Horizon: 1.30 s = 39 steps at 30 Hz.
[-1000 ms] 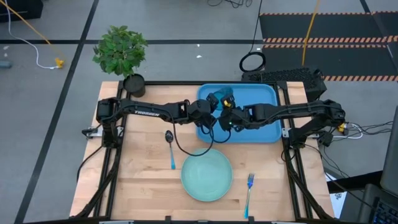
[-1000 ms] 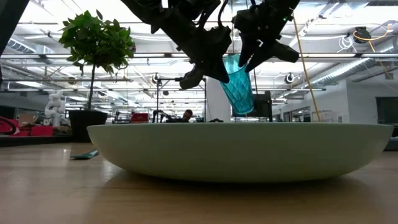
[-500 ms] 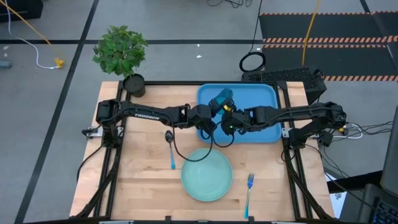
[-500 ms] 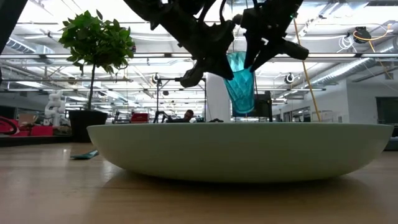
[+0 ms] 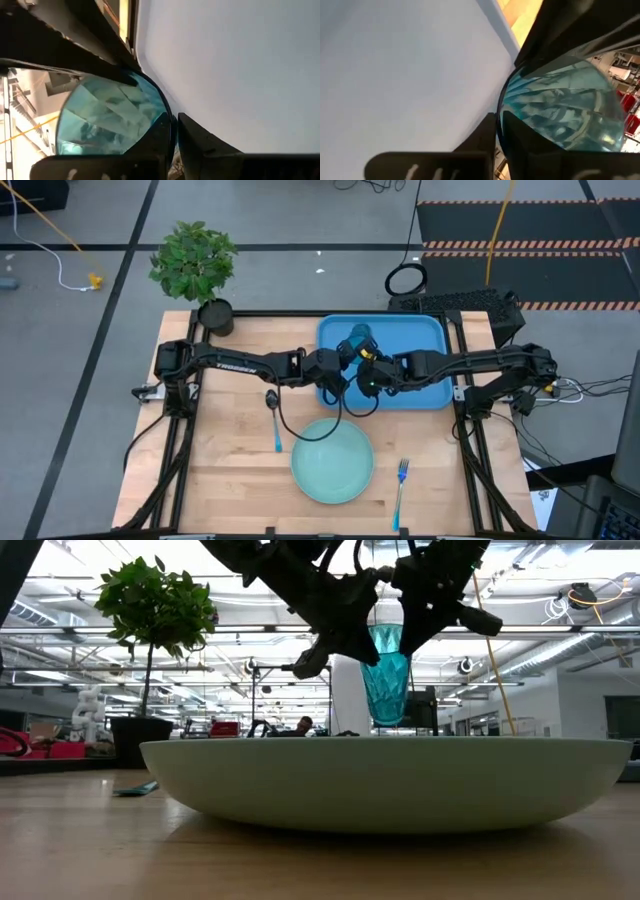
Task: Pick and place plate/cup/fork/spoon on tray
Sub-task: Put the blue glass in the top right corner of the blue serving tray
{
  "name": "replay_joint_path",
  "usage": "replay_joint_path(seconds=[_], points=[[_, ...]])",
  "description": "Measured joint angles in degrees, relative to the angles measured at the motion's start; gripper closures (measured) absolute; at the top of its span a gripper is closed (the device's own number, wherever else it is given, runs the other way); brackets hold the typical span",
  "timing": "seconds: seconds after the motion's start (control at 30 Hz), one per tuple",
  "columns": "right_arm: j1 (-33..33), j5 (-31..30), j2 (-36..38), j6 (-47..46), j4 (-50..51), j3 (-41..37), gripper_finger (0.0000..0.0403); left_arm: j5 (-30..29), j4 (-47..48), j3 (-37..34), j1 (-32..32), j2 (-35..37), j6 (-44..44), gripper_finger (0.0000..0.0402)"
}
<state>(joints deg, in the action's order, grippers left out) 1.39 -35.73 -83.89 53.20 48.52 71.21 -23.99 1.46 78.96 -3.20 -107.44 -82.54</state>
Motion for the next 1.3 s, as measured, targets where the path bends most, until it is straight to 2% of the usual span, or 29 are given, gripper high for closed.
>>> replay_joint_path(seconds=[0.2,0.37,0.53,0.67,0.83,1.07,1.13,1.2,1.3], points=[[0.0,-0.1,1.1,-1.4,0.3,-0.1,0.0401,-0.4,-3.5,0.0,0.4,0.1,3.3,0.0335],[0.2,-0.2,1.8,-4.2,2.8,-0.1,0.0402,-1.1,-8.0,0.2,1.6,0.3,8.6,0.0273],[0.1,0.0,2.5,-10.7,5.8,-0.1,0.0402,-11.3,-8.8,0.2,3.0,0.7,13.6,0.0204],[0.1,-0.2,3.7,-16.2,7.6,-0.1,0.0402,-16.5,-2.6,0.2,3.5,2.4,17.9,0.0173],[0.1,-0.2,6.8,-22.5,9.2,-0.1,0.0403,-17.7,9.5,0.2,1.4,6.8,28.4,0.0173],[2.1,-0.3,12.3,-31.5,10.1,-0.1,0.0403,-17.3,25.0,0.2,-3.6,14.0,46.8,0.0206],[3.4,-0.1,13.6,-34.3,10.8,-0.1,0.0403,-16.0,30.5,-0.1,-5.5,16.0,51.6,0.0214],[5.5,0.0,15.1,-36.4,11.3,-0.1,0.0403,-13.7,31.9,0.1,-7.4,17.1,55.6,0.0220],[9.4,3.8,16.5,-39.2,13.0,0.4,0.0403,-9.0,35.8,-0.1,-10.2,17.6,60.4,0.0225]])
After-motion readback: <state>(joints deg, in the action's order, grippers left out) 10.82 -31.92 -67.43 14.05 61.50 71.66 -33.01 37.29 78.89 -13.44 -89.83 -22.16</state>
